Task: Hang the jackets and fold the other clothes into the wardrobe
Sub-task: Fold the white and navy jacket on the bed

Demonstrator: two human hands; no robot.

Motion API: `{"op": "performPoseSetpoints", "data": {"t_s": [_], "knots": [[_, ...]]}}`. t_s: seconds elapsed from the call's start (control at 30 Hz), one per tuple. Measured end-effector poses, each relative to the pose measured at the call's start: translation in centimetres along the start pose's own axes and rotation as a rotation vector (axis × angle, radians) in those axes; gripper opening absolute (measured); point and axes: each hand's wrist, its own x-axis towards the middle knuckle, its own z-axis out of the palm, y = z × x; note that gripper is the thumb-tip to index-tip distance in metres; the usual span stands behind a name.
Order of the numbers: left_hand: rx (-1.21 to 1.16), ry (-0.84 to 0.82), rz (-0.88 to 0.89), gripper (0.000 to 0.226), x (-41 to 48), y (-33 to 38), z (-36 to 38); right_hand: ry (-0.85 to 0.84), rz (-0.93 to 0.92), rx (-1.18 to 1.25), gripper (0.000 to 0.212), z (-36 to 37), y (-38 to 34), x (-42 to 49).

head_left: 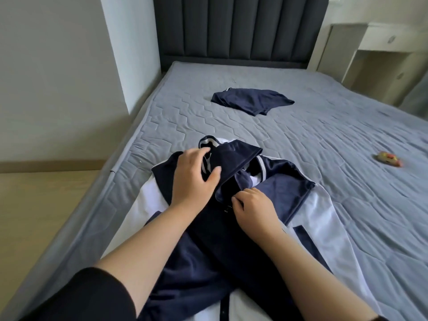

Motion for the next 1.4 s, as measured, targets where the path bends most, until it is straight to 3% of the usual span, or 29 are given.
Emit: {"op": "performPoseSetpoints", "data": {"t_s": [0.07,0.17,0.2,0.37,0.47,0.57,0.67,0.77,0.87,0.9,0.97,1.07,1.13,1.2,1.3,1.4], "knots": [[0.070,-0.089,0.083,0.045,1.0,1.8,1.1,0.016,0.080,0.018,0.028,-0.2,0.2,0.2],[0.440,-0.425,0.134,0.047,1.5,2.1,2.2,0.017,0.192,0.082,0.023,-0.2,1.0,0.2],[0.497,-0.442,0.096,0.042,1.3,1.6,2.3,0.003,0.233,0.118,0.021,-0.2,1.2,0.2],[0.286,-0.211,-0.399,0.029,-0.2,0.0,0.6,-0.038,0.392,0.205,0.019,0.6,1.8,0.2],[0.274,-0.273,-0.454,0.023,-1.3,-0.5,-0.1,-0.009,0.424,0.178,0.038,0.6,1.3,0.9],[0.338,-0.330,-0.436,0.010,-1.8,-0.8,-0.1,-0.053,0.317,-0.056,0.051,0.6,0.5,2.6],[0.340,-0.303,-0.468,0.030,-1.8,-0.6,0.1,-0.001,0.226,-0.209,0.031,0.2,0.8,4.1],[0.261,-0.199,-0.610,0.041,-1.8,-1.2,0.0,0.187,0.392,-0.099,0.016,-1.3,3.7,3.7],[0.186,-0.156,-0.722,0.020,-2.1,-2.2,-0.1,0.113,0.602,-0.023,0.015,-2.8,7.7,2.3],[0.176,-0.163,-0.716,0.009,-2.3,-2.2,-0.2,0.036,0.634,-0.011,0.015,-2.9,8.5,1.9],[0.187,-0.177,-0.639,0.037,-2.6,-2.1,0.1,-0.029,0.624,0.011,0.014,-2.9,9.0,1.4],[0.275,-0.096,-0.335,0.057,-3.0,-1.6,0.6,0.110,0.473,0.088,0.024,-2.3,8.5,1.0],[0.306,-0.002,-0.056,0.054,-3.0,-1.4,0.6,0.217,0.337,0.115,0.023,-2.1,7.8,1.0],[0.334,0.075,0.110,0.046,-2.8,-1.6,0.1,0.299,0.220,0.070,0.017,-2.1,7.4,1.0],[0.360,0.018,0.033,0.036,-2.6,-2.5,-0.7,0.369,0.250,0.029,0.017,-2.6,7.8,1.1],[0.308,-0.320,-0.144,0.026,-3.0,-3.6,-0.8,0.216,0.345,0.033,0.020,-2.5,8.8,1.3]]}}
